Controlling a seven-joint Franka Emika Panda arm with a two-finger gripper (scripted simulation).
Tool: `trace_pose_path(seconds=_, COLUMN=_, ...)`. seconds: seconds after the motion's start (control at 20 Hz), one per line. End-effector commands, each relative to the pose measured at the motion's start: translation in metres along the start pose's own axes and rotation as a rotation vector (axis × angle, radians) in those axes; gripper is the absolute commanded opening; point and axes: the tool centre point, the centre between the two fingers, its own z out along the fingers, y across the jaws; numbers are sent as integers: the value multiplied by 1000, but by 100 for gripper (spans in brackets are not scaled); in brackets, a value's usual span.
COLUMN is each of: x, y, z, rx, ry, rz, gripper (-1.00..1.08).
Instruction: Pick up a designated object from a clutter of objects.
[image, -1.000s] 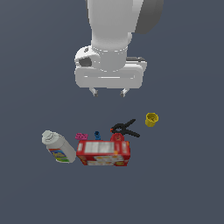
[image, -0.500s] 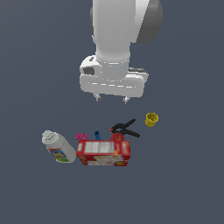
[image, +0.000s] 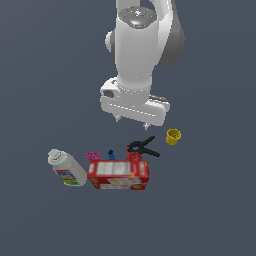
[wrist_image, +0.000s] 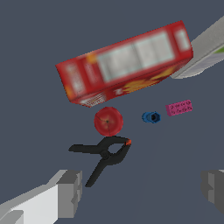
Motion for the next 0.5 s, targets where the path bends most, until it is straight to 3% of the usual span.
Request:
trace_pose_path(seconds=0.0, x=-2, y=-4, z=11, rx=2, ry=-1, rz=60, gripper=100)
trace_pose_path(seconds=0.45, x=-9, y=-15, z=50, rx=6, ry=-7, rz=271, gripper=100)
